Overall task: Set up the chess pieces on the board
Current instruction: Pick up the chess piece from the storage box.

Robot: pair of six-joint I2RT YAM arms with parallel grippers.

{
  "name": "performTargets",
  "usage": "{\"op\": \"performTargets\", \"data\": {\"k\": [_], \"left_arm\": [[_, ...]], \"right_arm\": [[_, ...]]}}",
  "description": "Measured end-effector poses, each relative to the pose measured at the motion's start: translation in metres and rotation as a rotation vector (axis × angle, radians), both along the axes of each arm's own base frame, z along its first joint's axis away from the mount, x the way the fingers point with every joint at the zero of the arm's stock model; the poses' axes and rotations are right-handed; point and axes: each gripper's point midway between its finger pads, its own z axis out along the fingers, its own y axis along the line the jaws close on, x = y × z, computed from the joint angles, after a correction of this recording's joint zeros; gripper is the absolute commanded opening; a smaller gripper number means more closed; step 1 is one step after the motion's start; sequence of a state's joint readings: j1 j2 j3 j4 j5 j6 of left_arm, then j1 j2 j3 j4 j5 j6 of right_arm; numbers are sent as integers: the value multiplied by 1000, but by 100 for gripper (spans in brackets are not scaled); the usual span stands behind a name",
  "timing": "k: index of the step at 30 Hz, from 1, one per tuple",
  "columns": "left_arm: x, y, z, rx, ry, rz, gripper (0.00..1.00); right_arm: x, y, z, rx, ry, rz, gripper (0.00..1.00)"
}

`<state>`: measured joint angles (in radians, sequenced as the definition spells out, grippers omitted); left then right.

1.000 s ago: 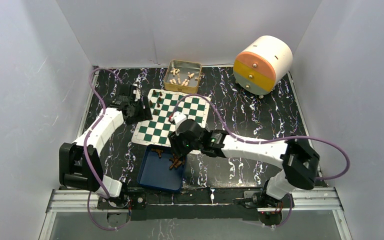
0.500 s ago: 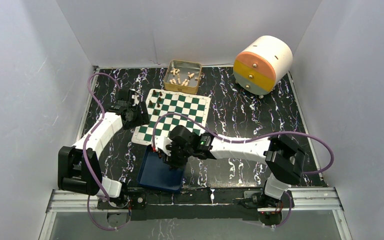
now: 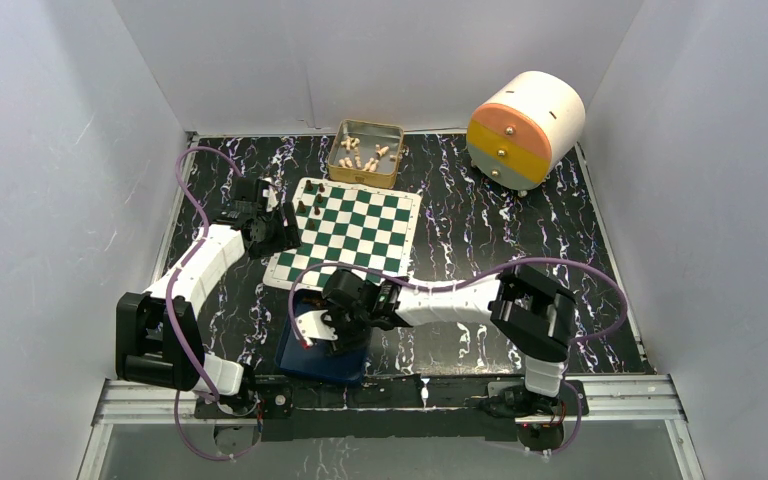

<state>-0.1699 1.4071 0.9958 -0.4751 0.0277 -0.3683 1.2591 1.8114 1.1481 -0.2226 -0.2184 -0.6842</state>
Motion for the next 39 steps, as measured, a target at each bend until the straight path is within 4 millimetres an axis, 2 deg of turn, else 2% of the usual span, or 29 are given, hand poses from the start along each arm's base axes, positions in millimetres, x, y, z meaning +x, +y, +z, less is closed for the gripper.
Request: {"op": "performTargets", "data": {"k": [4, 7, 12, 20, 27, 30, 32, 35, 39], "left_arm": [[0, 0, 0, -5, 0, 1, 68], [1, 0, 0, -7, -1, 2, 68], [1, 0, 1, -10, -2, 2, 68], [1, -2, 1, -20, -1, 1, 67], [-1, -7, 2, -49, 9, 5, 65], [-1, -11, 9, -72, 16, 8, 65], [2, -15, 21, -92, 7, 4, 64], [12, -21, 45, -123, -35, -6, 63], [21, -28, 75, -158, -79, -28, 62]], "right_arm": [[3, 4, -3, -11, -52, 35, 55], [4, 5, -6, -22, -79, 52, 50], [6, 5, -12, -50, -119, 76, 38], [5, 12, -13, -60, -143, 108, 13], [4, 16, -10, -40, -129, 92, 7], [3, 17, -2, -1, -121, 67, 6], [2, 14, 9, 40, -105, 32, 5], [4, 14, 35, 141, -74, -29, 4], [27, 11, 80, 304, -25, -166, 4]]}}
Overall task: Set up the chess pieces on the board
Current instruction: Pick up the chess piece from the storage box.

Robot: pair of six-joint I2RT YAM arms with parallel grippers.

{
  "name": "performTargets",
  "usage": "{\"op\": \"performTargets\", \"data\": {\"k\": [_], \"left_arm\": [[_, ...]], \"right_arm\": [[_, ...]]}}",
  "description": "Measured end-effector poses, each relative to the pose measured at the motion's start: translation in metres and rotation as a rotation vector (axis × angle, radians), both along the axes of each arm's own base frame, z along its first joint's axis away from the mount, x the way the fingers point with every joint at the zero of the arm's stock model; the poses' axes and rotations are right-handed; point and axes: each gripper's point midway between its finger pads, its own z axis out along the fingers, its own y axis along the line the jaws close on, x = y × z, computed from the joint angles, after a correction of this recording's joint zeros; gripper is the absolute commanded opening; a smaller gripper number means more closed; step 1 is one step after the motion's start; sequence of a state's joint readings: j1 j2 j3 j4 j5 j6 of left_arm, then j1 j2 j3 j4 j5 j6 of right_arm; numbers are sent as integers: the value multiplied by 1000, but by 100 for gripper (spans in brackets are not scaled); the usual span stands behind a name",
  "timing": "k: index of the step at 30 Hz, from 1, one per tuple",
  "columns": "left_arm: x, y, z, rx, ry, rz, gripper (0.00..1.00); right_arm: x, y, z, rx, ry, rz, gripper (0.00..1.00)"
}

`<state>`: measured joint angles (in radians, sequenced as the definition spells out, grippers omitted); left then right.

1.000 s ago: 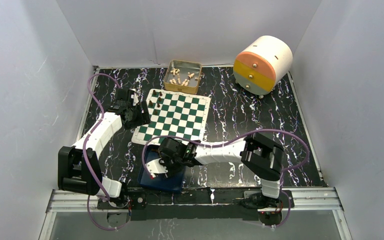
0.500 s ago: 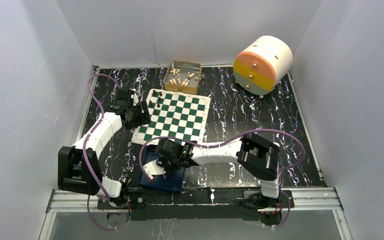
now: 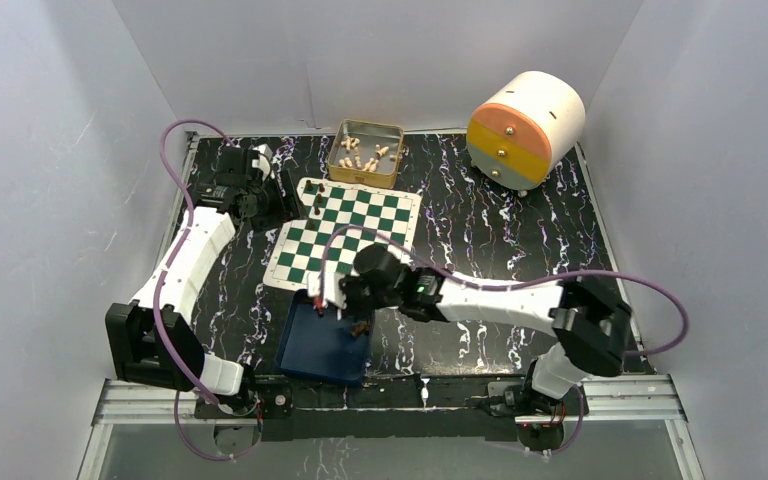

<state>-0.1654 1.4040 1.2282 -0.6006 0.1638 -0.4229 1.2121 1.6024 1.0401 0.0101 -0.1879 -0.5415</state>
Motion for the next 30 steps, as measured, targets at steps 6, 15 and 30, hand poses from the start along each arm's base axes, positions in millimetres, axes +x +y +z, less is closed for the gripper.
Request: {"op": "performTargets", "data": {"k": [6, 15, 30], "left_arm": [[2, -9, 22, -41, -26, -34, 59], [-10, -27, 25, -133, 10, -109, 54], [-33, -52, 37, -291, 28, -204, 51]], "right_arm": [[32, -25, 56, 215, 63, -182, 4], [70, -69, 69, 365, 164, -408, 4], [74, -73, 81, 484, 414, -587, 4]]}}
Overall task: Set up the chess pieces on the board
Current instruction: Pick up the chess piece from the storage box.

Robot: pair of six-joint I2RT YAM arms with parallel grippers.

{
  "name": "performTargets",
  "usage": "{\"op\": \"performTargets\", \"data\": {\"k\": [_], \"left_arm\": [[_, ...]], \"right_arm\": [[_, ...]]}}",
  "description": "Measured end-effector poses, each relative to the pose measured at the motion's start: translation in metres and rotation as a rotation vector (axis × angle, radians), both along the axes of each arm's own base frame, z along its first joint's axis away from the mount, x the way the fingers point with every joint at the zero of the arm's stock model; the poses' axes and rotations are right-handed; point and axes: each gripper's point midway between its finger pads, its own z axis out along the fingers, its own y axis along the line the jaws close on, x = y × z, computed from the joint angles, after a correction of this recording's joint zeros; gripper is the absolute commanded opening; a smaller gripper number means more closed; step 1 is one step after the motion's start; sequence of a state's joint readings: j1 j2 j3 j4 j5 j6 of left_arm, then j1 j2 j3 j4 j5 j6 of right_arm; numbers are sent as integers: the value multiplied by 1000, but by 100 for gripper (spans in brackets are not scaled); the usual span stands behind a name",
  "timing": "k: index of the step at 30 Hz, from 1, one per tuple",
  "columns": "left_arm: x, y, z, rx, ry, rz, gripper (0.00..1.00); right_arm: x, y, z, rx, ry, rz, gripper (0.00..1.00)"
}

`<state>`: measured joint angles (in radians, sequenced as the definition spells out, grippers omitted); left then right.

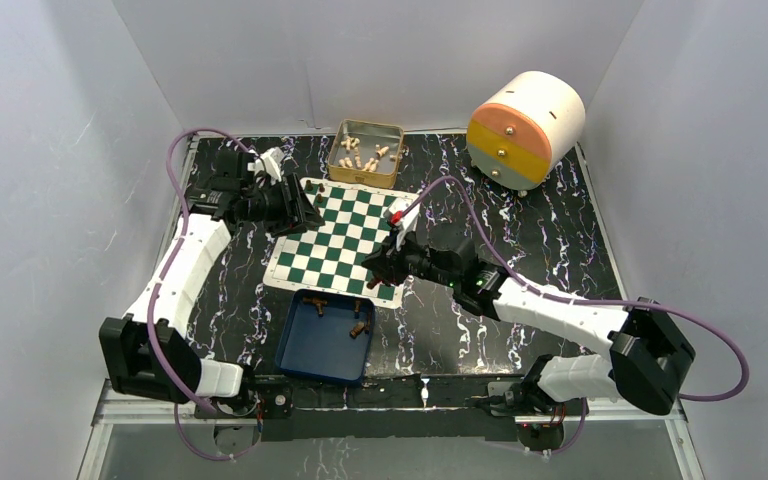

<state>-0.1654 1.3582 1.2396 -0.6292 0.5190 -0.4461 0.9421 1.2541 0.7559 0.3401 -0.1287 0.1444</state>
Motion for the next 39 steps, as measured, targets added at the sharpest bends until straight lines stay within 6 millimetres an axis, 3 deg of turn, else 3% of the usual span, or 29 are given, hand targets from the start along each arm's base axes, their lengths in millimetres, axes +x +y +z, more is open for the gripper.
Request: {"op": "performTargets", "data": {"k": [8, 13, 17, 26, 31, 39], "left_arm": [[-11, -7, 26, -65, -59, -27, 50], [-29, -13, 16, -121, -20, -46, 50], [-46, -22, 13, -204, 27, -60, 49], [-69, -39, 33, -410, -15, -110, 52], [-70, -47, 40, -506, 3, -117, 61], [-68, -50, 77, -588, -110, -140, 68]], "right_arm": [[-5, 9, 9, 80, 77, 8, 2], [-2, 10, 20, 139, 139, -40, 4], [2, 6, 42, 228, 194, -110, 4], [13, -3, 92, 440, 299, -234, 3], [18, -5, 109, 532, 328, -264, 3], [21, -6, 131, 654, 372, -281, 3]]}}
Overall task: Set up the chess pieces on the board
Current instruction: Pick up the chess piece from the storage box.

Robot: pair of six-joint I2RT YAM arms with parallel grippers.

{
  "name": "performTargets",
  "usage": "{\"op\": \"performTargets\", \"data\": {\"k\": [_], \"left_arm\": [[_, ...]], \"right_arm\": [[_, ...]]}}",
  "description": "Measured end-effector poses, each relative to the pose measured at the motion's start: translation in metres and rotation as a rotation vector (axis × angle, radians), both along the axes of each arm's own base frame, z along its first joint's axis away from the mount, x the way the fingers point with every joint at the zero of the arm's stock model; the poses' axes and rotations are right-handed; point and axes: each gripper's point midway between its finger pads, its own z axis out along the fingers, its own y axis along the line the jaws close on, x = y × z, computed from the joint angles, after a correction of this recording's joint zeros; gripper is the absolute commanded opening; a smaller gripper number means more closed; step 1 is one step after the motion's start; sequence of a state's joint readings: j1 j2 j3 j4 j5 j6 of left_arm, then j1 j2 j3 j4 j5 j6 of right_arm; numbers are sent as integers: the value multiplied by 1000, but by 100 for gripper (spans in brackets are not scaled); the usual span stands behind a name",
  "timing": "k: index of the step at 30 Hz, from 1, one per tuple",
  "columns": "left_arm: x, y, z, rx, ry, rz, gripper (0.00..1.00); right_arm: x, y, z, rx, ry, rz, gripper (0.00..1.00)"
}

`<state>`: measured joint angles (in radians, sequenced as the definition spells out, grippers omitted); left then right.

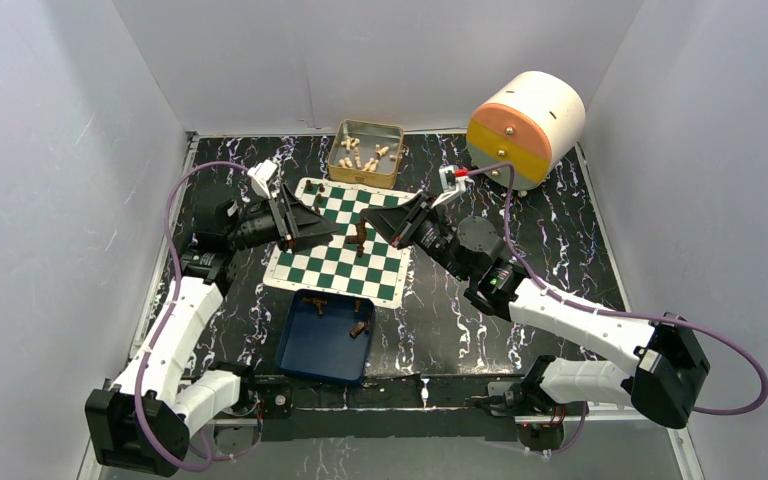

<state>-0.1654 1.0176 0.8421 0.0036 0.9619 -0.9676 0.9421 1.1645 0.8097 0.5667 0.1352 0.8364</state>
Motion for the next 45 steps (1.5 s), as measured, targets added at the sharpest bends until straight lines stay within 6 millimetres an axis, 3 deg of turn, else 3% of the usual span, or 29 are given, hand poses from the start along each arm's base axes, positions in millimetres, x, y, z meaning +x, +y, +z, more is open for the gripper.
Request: {"op": "performTargets", "data": {"k": [4, 8, 13, 20, 28, 45], "left_arm": [[-2, -1, 10, -38, -42, -3, 71], [-2, -3, 2, -94, -15, 7, 72], [-3, -4, -5, -169, 48, 20, 71], [-4, -4, 13, -240, 50, 38, 66], [-6, -5, 8, -323, 178, 73, 64], [-12, -17, 26, -419, 228, 33, 39]], "right_arm": [[1, -1, 8, 41, 8, -5, 3], [0, -1, 13, 73, 17, -4, 3], [0, 1, 16, 100, 31, 8, 2], [-3, 5, 21, 125, 34, 35, 3], [-6, 5, 34, 169, 8, 51, 3], [-6, 15, 29, 185, 11, 84, 3]]}}
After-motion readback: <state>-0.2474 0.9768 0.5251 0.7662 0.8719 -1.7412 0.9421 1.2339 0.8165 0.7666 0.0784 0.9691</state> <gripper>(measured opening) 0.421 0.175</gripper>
